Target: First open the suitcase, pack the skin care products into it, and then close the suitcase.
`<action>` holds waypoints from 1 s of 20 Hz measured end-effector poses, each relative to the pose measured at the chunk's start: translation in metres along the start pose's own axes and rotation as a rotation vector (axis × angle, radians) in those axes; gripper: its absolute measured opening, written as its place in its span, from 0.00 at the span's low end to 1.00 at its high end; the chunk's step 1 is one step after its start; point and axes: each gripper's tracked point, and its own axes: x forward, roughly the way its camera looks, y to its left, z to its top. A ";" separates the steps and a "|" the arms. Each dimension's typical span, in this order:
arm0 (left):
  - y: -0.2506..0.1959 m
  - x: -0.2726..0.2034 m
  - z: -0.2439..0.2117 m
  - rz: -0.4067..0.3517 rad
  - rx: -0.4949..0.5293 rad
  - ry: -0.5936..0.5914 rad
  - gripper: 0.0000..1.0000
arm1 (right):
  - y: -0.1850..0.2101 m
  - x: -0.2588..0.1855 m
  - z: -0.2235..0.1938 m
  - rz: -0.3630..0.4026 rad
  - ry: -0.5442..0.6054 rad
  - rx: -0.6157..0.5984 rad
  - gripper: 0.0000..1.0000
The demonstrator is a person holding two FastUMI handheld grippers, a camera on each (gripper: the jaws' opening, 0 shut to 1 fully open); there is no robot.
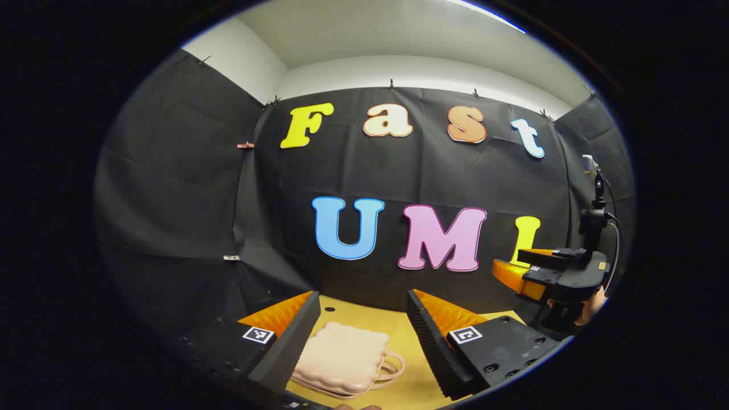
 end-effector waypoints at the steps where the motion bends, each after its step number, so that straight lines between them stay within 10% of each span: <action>1: 0.002 0.001 -0.005 -0.010 -0.013 0.015 0.96 | -0.002 -0.003 0.001 -0.009 -0.002 -0.010 0.96; 20: -0.088 0.062 -0.060 -0.379 -0.008 0.166 0.96 | -0.053 -0.075 0.003 -0.230 0.025 -0.086 0.96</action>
